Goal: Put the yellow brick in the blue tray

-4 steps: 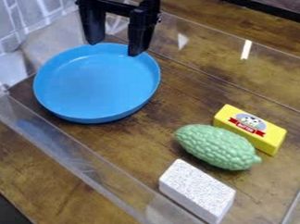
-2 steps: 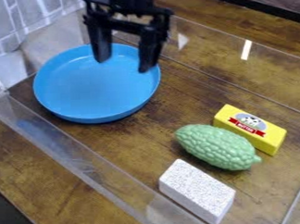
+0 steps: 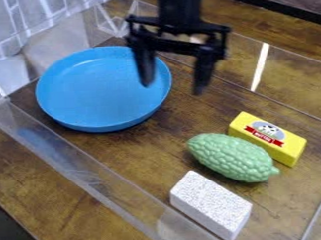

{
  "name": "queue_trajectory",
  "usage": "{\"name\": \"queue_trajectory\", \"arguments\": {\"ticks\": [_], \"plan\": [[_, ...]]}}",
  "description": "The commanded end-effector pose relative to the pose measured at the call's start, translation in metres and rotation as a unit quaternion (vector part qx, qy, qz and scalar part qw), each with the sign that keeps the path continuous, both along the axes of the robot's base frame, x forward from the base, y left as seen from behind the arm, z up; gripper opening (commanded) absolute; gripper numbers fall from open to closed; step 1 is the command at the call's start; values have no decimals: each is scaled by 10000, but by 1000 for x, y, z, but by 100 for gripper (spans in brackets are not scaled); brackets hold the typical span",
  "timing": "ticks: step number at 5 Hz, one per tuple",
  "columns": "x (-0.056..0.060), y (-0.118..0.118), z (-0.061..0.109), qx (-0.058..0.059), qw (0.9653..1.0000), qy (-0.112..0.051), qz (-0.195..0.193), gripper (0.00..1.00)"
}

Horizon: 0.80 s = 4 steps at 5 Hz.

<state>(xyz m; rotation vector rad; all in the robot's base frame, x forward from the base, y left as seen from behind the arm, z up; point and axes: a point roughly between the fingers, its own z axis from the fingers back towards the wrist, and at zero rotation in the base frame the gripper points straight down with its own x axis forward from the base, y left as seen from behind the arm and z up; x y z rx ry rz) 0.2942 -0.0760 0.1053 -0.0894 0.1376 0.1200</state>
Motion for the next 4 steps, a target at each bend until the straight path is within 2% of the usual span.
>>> {"name": "queue_trajectory", "arguments": {"ticks": [1, 2, 4], "plan": [[15, -28, 10, -199, 9989, -342, 235, 100], [26, -47, -1, -302, 9975, -412, 491, 100], [41, -71, -17, -466, 9944, -537, 777, 100]]}}
